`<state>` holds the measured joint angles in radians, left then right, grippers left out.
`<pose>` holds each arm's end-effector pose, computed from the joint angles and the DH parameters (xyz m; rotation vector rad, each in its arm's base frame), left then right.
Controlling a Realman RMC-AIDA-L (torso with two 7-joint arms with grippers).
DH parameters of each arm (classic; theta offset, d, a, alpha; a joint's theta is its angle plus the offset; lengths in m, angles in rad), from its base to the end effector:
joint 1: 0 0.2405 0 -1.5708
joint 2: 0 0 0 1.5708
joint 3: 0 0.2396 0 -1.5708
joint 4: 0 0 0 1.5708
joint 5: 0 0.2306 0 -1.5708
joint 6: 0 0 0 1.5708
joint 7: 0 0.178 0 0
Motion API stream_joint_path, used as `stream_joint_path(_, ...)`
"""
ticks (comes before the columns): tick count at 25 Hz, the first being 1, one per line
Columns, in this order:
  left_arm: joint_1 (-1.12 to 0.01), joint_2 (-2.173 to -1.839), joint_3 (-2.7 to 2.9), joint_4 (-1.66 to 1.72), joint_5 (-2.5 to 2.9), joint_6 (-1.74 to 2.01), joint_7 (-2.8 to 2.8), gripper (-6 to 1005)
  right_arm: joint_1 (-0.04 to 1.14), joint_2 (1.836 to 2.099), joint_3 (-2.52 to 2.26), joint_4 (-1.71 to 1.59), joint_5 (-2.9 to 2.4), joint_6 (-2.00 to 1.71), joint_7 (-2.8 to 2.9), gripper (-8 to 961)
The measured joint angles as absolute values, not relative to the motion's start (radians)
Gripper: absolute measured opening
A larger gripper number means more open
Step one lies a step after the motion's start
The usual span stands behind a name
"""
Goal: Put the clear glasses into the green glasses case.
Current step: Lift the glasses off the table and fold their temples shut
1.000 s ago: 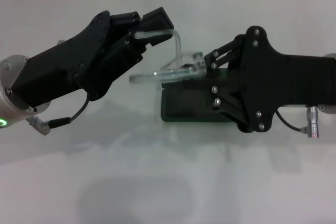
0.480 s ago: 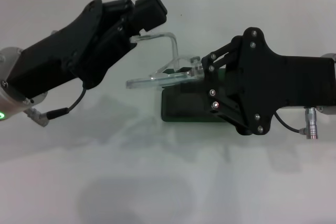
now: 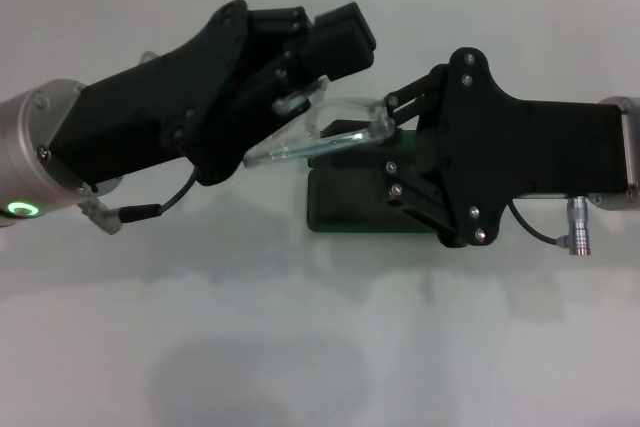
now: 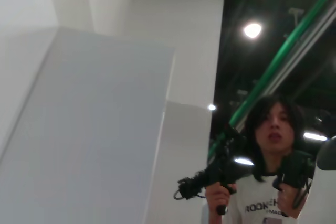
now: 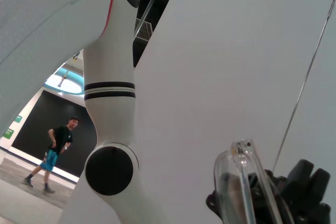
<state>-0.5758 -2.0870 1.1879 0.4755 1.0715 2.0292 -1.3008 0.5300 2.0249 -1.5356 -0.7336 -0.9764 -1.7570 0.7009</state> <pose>-0.1172 0.2905 0.0045 2.3728 0.1917 1.7530 0.0905 0.2965 -0.0239 -2.5314 -0.7060 1.5073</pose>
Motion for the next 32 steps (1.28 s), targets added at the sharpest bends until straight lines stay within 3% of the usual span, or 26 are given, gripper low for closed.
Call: stream_joint_path(32,-0.553,-2.077,1.169,0.475,1.059,2.029,-1.277,49,0.533,2.024,-1.534,-0.724,-0.971,-1.755,0.701,46)
